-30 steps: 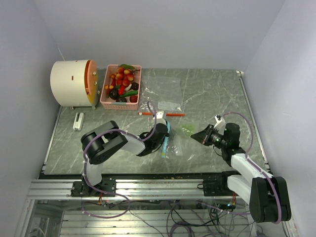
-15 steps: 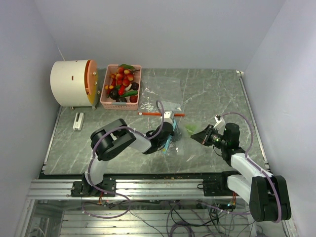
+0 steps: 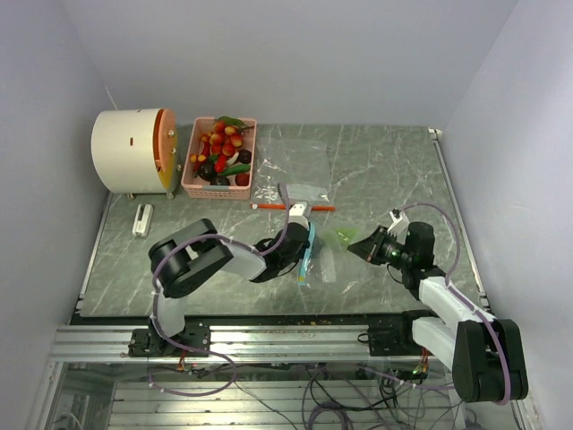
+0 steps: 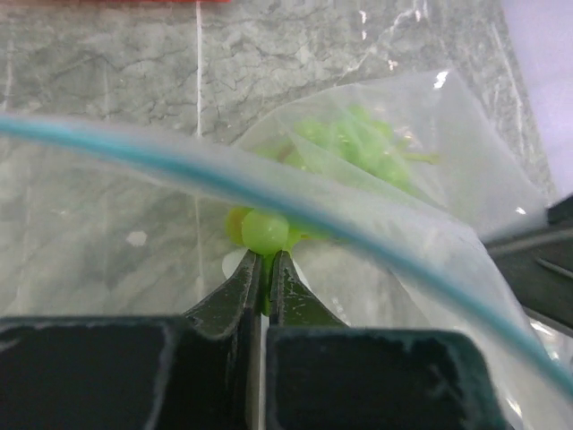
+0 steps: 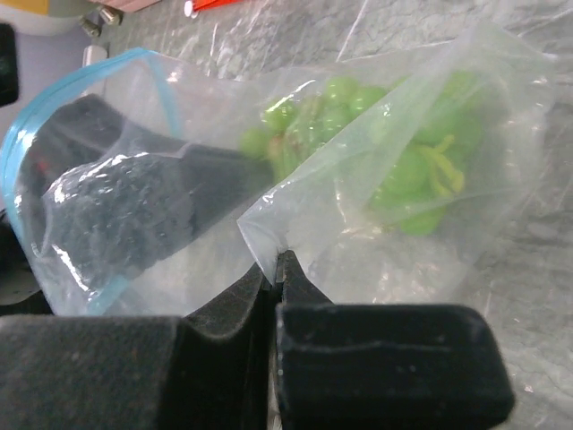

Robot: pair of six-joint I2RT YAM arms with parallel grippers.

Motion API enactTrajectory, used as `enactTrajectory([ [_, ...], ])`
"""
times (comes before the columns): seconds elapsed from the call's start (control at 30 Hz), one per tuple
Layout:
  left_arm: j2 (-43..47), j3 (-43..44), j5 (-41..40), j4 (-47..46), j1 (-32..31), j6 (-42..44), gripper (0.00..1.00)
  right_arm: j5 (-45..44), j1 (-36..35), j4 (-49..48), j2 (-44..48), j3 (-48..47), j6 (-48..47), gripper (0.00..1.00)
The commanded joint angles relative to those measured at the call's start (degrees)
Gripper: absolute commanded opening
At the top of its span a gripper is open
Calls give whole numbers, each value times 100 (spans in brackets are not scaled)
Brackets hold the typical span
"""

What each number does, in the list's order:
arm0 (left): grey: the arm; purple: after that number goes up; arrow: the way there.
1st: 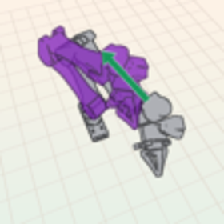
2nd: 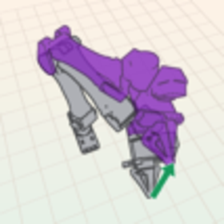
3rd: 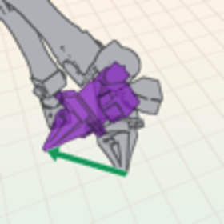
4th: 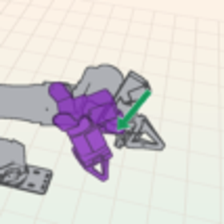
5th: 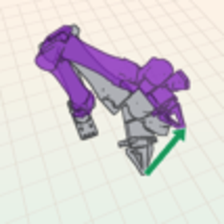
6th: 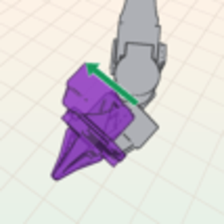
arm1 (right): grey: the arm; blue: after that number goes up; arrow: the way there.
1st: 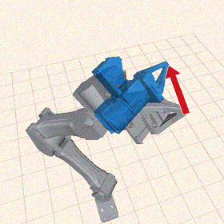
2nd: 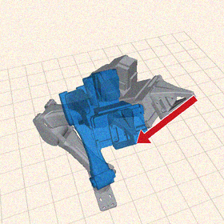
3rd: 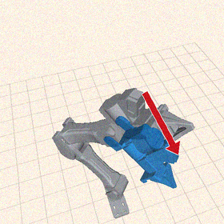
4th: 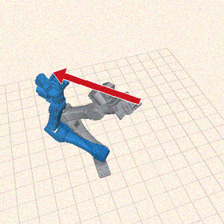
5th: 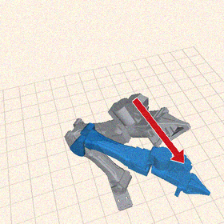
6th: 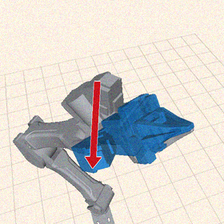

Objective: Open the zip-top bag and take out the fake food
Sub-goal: Pick up the fake fruit from the zipper food storage bag.

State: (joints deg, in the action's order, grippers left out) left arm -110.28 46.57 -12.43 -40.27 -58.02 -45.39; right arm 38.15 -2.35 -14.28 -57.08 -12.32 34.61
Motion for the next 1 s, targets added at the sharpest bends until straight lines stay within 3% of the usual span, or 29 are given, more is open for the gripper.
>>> enactTrajectory([
  [0.0, 721, -272, -156, 194, -2, 97, 7, -406, 12, 291, 137, -262, -191, 0],
  [0.3, 2136, -939, -105, 764, 9, 194, 7, -784, 15, 140, -207, -443, -121, 0],
  [0.53, 3518, -1175, -694, 2109, 81, 411, 7, -1080, 15, 79, -338, -535, -44, 0],
  [0.83, 5242, -1288, -1168, 3505, 1657, 656, 7, -1052, 24, -165, -520, -425, 70, 0],
  [0.97, 5256, -674, -1417, 3913, 1964, 964, 7, -1024, 29, -247, -589, -421, 70, 0],
])
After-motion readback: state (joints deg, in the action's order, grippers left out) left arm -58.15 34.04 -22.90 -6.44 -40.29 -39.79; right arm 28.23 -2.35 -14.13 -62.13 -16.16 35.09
